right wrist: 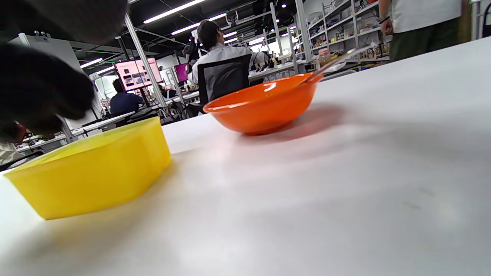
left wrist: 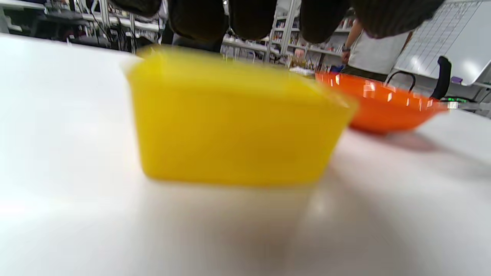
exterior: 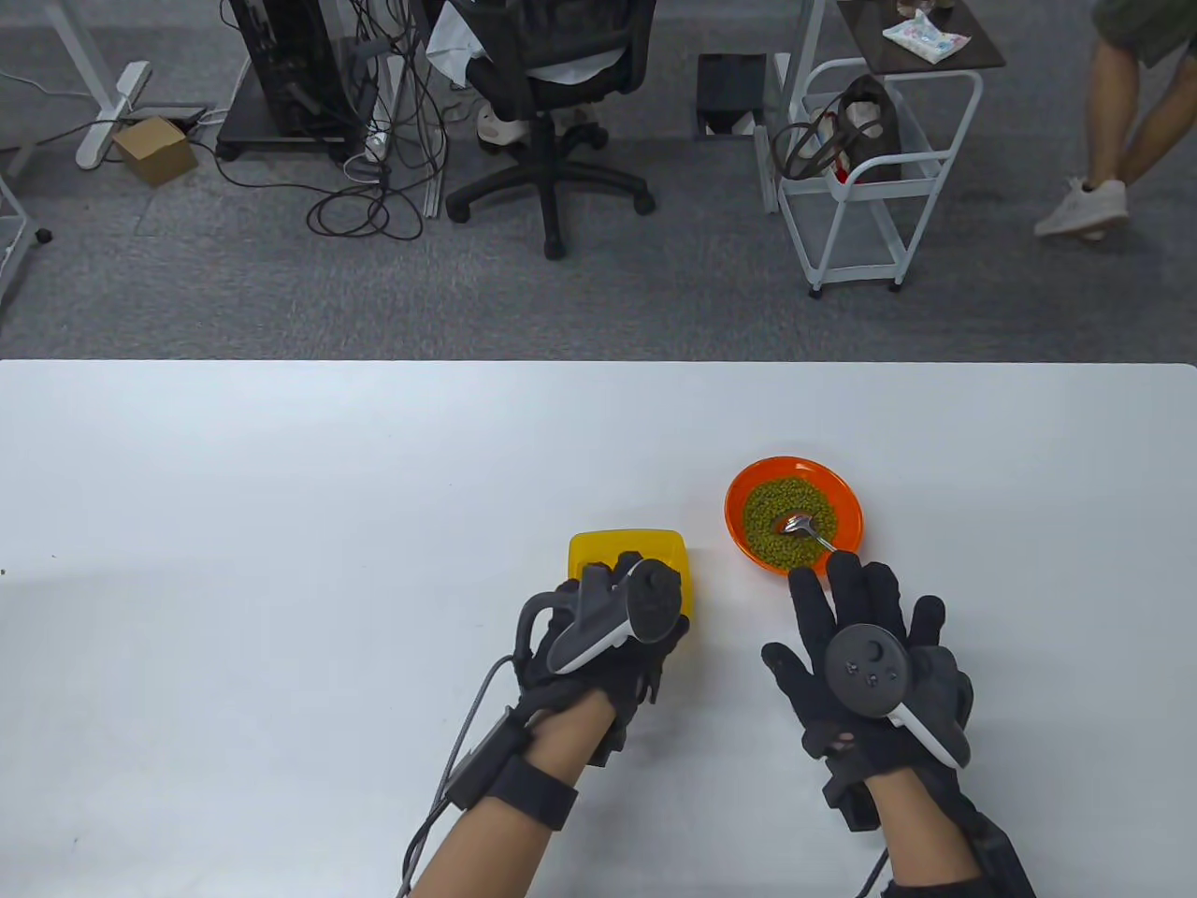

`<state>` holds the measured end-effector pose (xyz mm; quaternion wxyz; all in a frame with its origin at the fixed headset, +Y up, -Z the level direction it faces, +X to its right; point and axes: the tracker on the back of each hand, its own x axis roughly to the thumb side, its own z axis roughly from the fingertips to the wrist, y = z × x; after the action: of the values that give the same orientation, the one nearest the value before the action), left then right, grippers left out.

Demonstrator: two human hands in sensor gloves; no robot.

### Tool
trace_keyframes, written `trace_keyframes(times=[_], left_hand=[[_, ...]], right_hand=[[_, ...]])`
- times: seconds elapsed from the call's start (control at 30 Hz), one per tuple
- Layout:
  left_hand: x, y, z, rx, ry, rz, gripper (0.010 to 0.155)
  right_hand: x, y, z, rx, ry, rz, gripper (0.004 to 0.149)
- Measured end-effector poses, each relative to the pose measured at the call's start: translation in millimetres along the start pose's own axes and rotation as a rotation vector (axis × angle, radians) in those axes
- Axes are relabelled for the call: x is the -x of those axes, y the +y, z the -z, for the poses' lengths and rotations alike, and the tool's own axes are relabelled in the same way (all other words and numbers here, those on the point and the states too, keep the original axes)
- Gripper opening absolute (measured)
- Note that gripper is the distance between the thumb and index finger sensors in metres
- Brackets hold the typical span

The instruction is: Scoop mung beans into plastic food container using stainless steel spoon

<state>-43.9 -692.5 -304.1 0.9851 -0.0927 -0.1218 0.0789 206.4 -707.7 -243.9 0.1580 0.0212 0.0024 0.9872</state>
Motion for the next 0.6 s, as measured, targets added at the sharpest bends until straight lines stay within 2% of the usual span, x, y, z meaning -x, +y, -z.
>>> trace_keyframes(times=[0.07, 0.13, 0.27, 0.43, 0.6], left_hand=[[20, 30, -18, -0.092, 0.026, 0.021, 0.063], [42, 51, -36, -0.175, 0.058, 0.028, 0.065], [92, 72, -77, -0.379, 0.107, -0.048, 0.066], [147, 61, -114, -0.408, 0.238, -0.005, 0.069], [182, 31, -123, -0.362, 0.298, -0.082, 0.07]], right_hand=[[1, 0, 0, -0.003, 0.004, 0.001, 0.077], [1, 0, 0, -0.003, 0.007, -0.002, 0.077], [1, 0, 1, 0.002, 0.009, -0.018, 0.078], [2, 1, 2, 0.001, 0.022, -0.03, 0.077], [6, 4, 5, -0.013, 0.047, -0.055, 0.078]])
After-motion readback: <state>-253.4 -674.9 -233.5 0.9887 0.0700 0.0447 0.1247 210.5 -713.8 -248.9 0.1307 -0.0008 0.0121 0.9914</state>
